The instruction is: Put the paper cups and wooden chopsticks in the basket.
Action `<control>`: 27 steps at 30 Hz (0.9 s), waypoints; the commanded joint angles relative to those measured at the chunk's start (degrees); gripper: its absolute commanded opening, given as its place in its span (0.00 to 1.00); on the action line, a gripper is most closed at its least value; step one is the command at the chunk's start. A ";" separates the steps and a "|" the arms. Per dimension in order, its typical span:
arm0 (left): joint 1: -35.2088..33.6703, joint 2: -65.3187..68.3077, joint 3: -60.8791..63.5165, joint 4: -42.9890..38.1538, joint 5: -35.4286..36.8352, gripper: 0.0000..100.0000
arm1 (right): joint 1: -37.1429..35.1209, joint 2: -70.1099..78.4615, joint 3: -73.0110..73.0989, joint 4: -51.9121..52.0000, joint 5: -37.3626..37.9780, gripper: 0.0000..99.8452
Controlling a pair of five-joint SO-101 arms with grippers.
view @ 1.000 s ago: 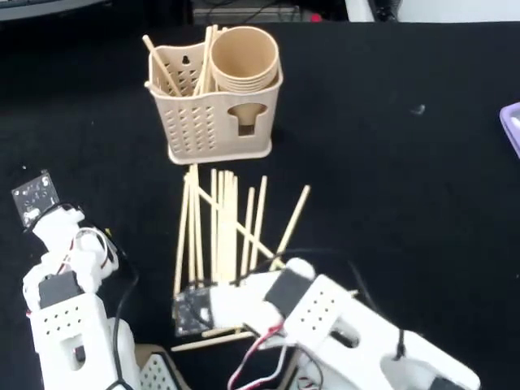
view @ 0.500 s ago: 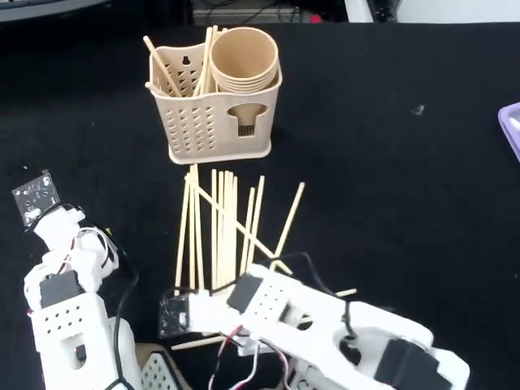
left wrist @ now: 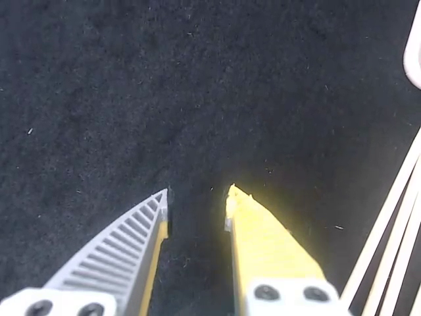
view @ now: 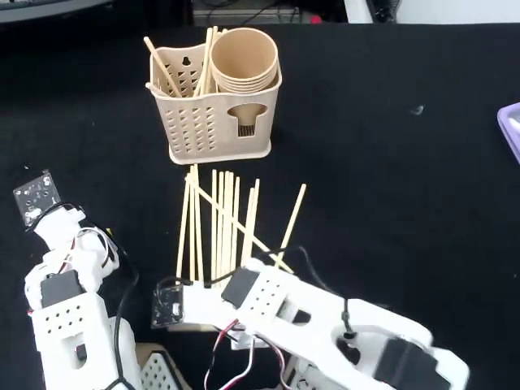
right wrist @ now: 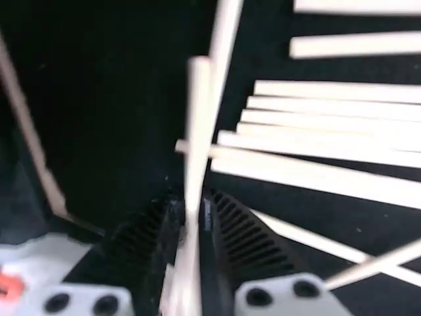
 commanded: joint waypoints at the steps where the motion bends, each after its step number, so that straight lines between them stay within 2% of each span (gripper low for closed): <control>1: -0.57 -0.79 -0.75 -0.79 0.62 0.15 | 0.53 -8.84 -5.67 7.65 0.09 0.01; 6: -0.57 -0.79 -0.66 -0.79 0.62 0.15 | 8.26 -18.15 -7.16 8.79 1.76 0.01; 9: -0.57 -0.79 -0.66 -0.79 0.62 0.15 | 16.79 -22.64 -9.19 8.00 3.87 0.01; 14: -0.48 -0.79 -0.84 -0.79 0.62 0.15 | 31.82 -28.62 -19.91 1.93 3.16 0.01; 17: -0.48 -0.79 -0.66 -0.79 0.62 0.15 | 35.69 -29.23 -28.26 -3.34 -2.64 0.01; 20: -0.48 -0.79 -0.66 -0.79 0.62 0.15 | 35.96 -26.86 -35.12 -10.73 -11.60 0.01; 24: -0.48 -0.79 -0.57 -0.79 0.62 0.15 | 36.13 -20.00 -39.87 -26.37 -25.23 0.01; 27: -0.40 -0.79 -0.48 -0.79 0.62 0.15 | 36.13 -13.41 -41.80 -39.65 -31.30 0.01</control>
